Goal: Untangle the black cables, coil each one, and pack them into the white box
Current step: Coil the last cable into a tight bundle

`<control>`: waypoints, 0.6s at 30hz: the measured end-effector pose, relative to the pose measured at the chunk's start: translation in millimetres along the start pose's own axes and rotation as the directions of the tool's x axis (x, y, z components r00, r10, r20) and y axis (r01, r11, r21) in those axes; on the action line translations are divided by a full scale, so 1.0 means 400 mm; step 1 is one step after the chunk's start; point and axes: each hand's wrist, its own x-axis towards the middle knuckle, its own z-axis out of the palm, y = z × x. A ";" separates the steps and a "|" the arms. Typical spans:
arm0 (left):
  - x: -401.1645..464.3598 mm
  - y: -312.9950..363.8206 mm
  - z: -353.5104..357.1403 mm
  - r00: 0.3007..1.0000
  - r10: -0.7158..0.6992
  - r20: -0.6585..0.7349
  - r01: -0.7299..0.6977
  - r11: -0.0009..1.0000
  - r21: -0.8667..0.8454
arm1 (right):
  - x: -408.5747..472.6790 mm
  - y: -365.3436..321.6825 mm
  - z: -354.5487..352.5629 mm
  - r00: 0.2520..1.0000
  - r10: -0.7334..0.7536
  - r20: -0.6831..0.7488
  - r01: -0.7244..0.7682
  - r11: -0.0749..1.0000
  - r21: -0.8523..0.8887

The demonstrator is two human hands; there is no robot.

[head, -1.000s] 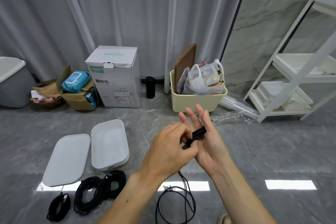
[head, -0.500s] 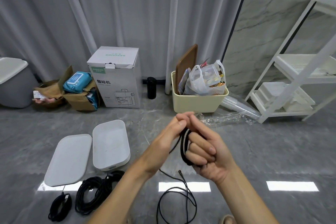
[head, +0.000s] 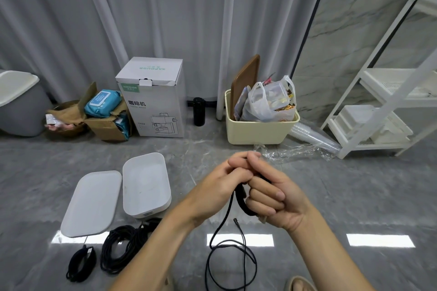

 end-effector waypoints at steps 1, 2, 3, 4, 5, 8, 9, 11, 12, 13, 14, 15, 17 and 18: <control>0.001 -0.001 0.004 1.000 -0.005 -0.018 0.006 1.000 0.021 | -0.001 0.001 0.006 1.000 -0.004 -0.030 0.004 1.000 -0.014; 0.004 -0.001 0.006 0.999 -0.011 -0.034 0.012 0.999 0.038 | 0.000 0.000 0.013 0.999 -0.010 -0.045 0.009 1.000 -0.017; 0.006 -0.003 0.009 0.999 -0.018 -0.046 0.020 0.999 0.047 | 0.003 0.000 0.017 0.999 -0.013 -0.049 0.013 1.000 -0.007; 0.008 -0.002 0.010 0.998 -0.024 -0.059 0.027 0.998 0.052 | 0.009 0.000 0.017 0.999 -0.012 -0.038 0.013 1.000 0.021; 0.010 -0.001 0.012 0.997 -0.023 -0.076 0.027 0.998 0.052 | 0.015 -0.001 0.015 1.000 -0.008 -0.006 0.009 0.998 0.068; 0.012 0.003 0.015 0.992 -0.007 -0.129 0.015 0.998 0.059 | 0.026 -0.003 0.011 0.999 -0.022 0.027 0.017 0.981 0.194; 0.013 0.005 0.018 0.990 -0.010 -0.140 0.018 0.998 0.054 | 0.027 -0.002 0.010 0.999 -0.034 0.012 0.030 0.976 0.214; 0.013 0.009 0.025 0.988 -0.020 -0.153 0.032 0.997 0.073 | 0.027 0.001 0.012 0.998 -0.063 0.004 0.060 0.968 0.244; 0.011 0.012 0.028 0.988 -0.022 -0.152 0.035 0.996 0.083 | 0.026 0.002 0.014 0.997 -0.081 0.003 0.078 0.963 0.258; 0.010 0.016 0.031 0.988 -0.025 -0.152 0.037 0.996 0.080 | 0.026 0.003 0.015 0.995 -0.096 0.007 0.091 0.957 0.276; 0.007 0.020 0.035 0.989 -0.016 -0.148 0.030 0.995 0.094 | 0.025 0.003 0.016 0.994 -0.107 0.019 0.096 0.948 0.303; 0.005 0.022 0.035 0.989 0.002 -0.148 0.015 0.994 0.112 | 0.024 0.003 0.018 0.993 -0.114 0.034 0.097 0.940 0.326; -0.001 0.025 0.036 0.990 0.036 -0.139 -0.019 0.992 0.121 | 0.023 0.005 0.020 0.991 -0.125 0.057 0.097 0.932 0.348; -0.003 0.025 0.035 0.990 0.037 -0.139 -0.021 0.993 0.113 | 0.022 0.006 0.022 0.990 -0.128 0.062 0.099 0.932 0.348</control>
